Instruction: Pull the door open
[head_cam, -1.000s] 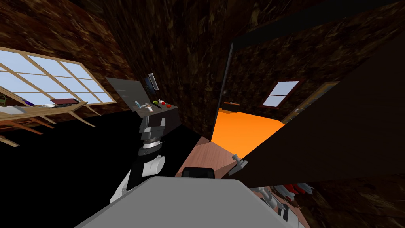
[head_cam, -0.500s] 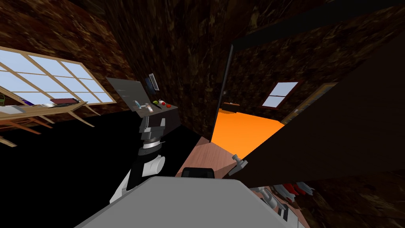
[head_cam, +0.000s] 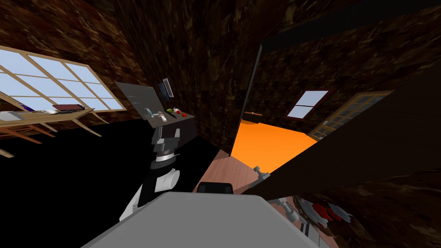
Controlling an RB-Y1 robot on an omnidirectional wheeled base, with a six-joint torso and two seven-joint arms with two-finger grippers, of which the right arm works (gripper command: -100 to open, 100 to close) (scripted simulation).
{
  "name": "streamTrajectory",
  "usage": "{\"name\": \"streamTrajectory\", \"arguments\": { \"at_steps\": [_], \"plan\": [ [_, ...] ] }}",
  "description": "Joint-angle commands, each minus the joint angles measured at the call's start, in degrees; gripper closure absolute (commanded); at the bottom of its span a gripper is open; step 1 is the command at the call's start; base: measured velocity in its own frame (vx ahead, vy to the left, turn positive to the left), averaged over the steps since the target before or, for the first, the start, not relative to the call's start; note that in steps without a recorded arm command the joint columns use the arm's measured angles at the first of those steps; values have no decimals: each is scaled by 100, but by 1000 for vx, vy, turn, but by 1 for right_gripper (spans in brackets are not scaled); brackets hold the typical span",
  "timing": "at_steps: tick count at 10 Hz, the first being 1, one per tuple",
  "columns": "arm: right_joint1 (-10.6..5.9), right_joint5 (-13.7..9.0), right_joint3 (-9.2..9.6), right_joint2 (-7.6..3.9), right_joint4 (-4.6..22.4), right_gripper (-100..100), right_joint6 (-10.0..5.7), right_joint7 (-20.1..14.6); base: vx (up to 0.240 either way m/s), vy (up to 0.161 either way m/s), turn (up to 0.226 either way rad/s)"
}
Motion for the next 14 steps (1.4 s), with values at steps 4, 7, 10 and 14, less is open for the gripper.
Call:
{"name": "streamTrajectory", "arguments": {
  "at_steps": [4,7,10,14],
  "plan": [
    [7,334,129,94,88,100,377,266,31,30,4],
    [-2,506,154,94,108,100,600,439,33,48,2],
    [80,370,104,133,130,-100,515,286,58,112,-30],
    [235,12,10,256,177,-100,27,-73,45,86,-84]
  ]
}}
